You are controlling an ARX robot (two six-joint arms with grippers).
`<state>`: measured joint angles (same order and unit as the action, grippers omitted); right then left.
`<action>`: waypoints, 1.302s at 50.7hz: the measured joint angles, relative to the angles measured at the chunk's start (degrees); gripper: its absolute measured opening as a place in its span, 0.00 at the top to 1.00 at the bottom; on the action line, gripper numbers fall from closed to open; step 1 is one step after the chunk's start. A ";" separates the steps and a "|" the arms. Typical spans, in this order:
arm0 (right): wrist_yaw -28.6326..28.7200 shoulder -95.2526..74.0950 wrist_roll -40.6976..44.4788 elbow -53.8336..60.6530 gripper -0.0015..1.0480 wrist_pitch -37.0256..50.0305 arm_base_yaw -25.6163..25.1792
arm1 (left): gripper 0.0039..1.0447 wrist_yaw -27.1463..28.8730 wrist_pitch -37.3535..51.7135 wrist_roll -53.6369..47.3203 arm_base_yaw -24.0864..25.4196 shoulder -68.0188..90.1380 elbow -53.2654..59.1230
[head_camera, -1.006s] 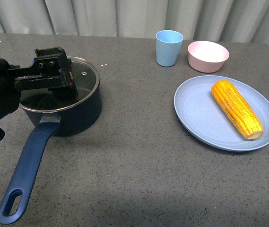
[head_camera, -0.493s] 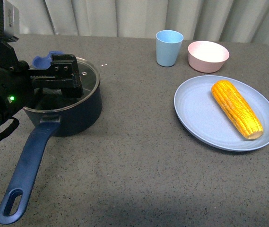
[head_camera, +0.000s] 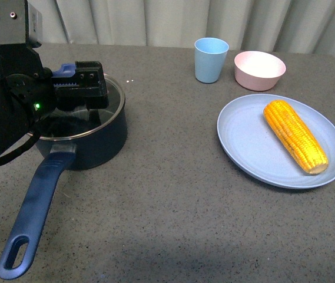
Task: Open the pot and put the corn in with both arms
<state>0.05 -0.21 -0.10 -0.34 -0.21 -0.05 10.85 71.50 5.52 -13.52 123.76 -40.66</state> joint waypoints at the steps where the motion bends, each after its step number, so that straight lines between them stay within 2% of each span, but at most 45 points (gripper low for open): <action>1: 0.00 0.00 0.00 0.00 0.09 0.00 0.00 | 0.06 -0.11 -0.07 0.00 0.17 0.11 -0.50; 3: 0.02 0.00 0.00 0.00 0.09 0.00 0.00 | 0.07 -0.15 -0.72 -0.07 0.48 0.11 -1.25; 9: 0.00 0.00 -0.02 0.00 0.09 0.00 0.00 | 0.29 -0.50 -1.03 -0.11 0.70 0.13 -1.88; 14: 0.00 0.00 0.00 0.00 0.09 0.00 0.00 | 0.40 -0.44 -1.05 -0.11 0.59 0.13 -1.92; 30: 0.00 0.00 0.00 0.00 0.09 0.00 0.00 | 0.41 -0.46 -2.49 0.11 0.59 -1.64 -1.62; 43: 0.00 0.00 -0.02 0.00 0.09 0.00 0.00 | 0.41 -0.76 -7.08 1.14 2.16 -10.93 -1.81; 47: 0.00 0.00 0.00 0.00 0.09 0.00 0.00 | 0.41 -1.73 -8.00 1.33 4.22 -11.08 -2.95; 56: 0.00 0.00 0.00 0.00 0.09 0.00 0.00 | 0.41 -3.39 -7.65 -0.35 13.20 -6.99 -7.65; 66: 0.00 0.00 -0.02 0.00 0.09 0.00 0.00 | 0.41 -1.95 -10.08 0.55 20.17 -2.43 -11.63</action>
<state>0.05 -0.21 -0.12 -0.34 -0.21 -0.05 8.91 61.43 6.07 6.66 121.34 -52.29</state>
